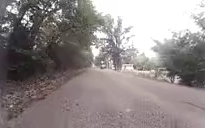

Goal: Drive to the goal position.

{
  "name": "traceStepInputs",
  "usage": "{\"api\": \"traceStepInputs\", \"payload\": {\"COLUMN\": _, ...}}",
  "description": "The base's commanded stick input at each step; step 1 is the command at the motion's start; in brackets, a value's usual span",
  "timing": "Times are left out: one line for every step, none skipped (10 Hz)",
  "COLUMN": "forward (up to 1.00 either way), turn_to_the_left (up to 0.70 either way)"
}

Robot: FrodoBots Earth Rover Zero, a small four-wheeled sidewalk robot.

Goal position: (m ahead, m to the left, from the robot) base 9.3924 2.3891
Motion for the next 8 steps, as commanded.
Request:
{"api": "traceStepInputs", "payload": {"forward": 0.7, "turn_to_the_left": 0.0}}
{"api": "traceStepInputs", "payload": {"forward": 0.7, "turn_to_the_left": 0.0}}
{"api": "traceStepInputs", "payload": {"forward": 0.7, "turn_to_the_left": 0.0}}
{"api": "traceStepInputs", "payload": {"forward": 0.7, "turn_to_the_left": 0.0}}
{"api": "traceStepInputs", "payload": {"forward": 0.7, "turn_to_the_left": 0.0}}
{"api": "traceStepInputs", "payload": {"forward": 0.7, "turn_to_the_left": 0.0}}
{"api": "traceStepInputs", "payload": {"forward": 0.7, "turn_to_the_left": 0.0}}
{"api": "traceStepInputs", "payload": {"forward": 0.7, "turn_to_the_left": 0.0}}
